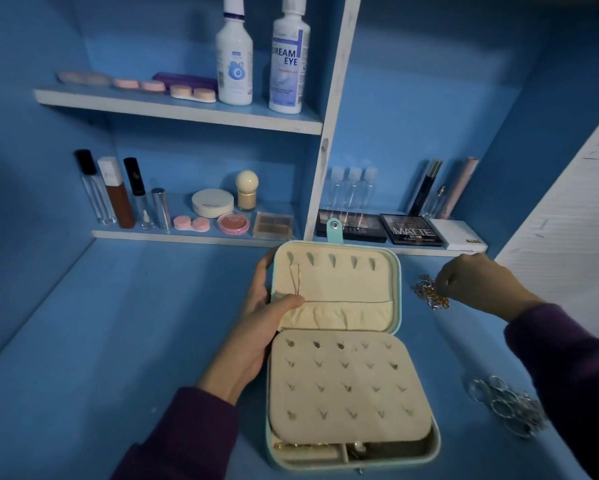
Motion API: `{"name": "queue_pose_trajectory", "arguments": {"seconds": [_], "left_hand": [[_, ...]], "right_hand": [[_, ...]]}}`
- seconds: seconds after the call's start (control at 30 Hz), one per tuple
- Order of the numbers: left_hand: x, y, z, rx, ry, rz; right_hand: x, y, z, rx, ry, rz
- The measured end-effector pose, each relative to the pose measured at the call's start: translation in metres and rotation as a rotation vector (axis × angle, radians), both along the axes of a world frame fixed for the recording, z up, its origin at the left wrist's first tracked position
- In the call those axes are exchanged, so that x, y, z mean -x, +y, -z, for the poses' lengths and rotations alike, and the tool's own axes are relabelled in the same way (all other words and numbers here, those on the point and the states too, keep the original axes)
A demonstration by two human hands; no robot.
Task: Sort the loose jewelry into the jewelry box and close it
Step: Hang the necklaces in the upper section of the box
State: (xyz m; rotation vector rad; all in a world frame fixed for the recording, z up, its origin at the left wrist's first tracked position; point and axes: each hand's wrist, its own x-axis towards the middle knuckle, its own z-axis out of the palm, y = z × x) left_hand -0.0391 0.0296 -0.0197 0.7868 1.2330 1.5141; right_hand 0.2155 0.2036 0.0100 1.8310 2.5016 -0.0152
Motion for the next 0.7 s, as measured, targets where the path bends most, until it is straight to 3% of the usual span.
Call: {"name": "queue_pose_trajectory", "arguments": {"seconds": [0.6,0.7], "left_hand": [[0.0011,0.0012,0.001,0.007,0.012,-0.004],[0.0001,0.0015,0.0006,0.005,0.013,-0.009]], "right_hand": [[0.0052,-0.0052,0.0072,0.0,0.066,0.025],[0.0035,-0.0052,0.0029,0.018,0.199,0.024]]}}
